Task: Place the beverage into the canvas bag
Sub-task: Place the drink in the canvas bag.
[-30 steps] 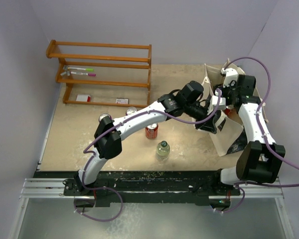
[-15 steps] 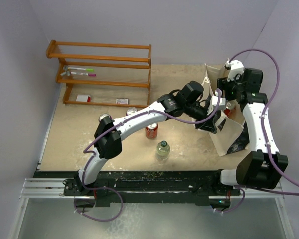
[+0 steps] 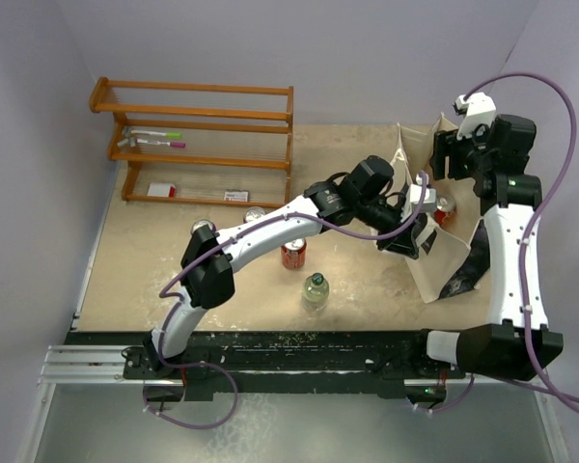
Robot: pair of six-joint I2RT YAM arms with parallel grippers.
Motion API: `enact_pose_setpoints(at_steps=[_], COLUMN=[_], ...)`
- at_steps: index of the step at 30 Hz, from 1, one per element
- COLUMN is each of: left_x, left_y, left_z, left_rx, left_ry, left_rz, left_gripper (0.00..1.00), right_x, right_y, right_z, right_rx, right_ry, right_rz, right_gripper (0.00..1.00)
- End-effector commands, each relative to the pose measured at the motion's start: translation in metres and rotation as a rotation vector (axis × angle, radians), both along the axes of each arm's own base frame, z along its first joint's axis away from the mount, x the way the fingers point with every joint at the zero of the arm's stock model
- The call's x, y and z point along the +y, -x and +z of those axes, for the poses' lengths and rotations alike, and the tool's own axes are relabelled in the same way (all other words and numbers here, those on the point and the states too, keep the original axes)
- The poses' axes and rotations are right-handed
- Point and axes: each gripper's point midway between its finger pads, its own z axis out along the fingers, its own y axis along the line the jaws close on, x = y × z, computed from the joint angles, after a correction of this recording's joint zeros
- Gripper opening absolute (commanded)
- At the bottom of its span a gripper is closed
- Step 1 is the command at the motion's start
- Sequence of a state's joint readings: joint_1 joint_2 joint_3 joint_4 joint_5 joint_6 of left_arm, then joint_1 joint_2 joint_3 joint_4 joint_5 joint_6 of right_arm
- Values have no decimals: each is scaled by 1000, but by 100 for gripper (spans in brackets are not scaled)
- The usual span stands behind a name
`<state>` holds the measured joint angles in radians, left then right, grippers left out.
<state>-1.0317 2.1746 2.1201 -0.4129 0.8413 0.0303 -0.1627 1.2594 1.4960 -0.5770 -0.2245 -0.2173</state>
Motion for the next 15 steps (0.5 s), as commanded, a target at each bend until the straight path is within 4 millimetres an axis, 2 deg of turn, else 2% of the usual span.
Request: enact_pose_setpoints(at_steps=[1,5,8,12,15], left_x=[13,14,14,15,20], left_y=[14,9,9,8,7], left_z=[73,75,75,78,85], left_rx=[-78,-97,-99,-117,-155], left_ry=[135,133,131,135,138], left_rz=[-40,-15,-12,-6,-2], left_gripper=[0,4,8,31,49], right_x=[-3,-9,5,23,35], right_y=[13,20,23,27,33], right_z=[35,41,40,38,46], right_rx=[-72,-84,-83,-80,-99], right_ry=[16,39,37,11,6], right_rz=[-42,-70,16,122,190], right_gripper=[70,70,69,69,69])
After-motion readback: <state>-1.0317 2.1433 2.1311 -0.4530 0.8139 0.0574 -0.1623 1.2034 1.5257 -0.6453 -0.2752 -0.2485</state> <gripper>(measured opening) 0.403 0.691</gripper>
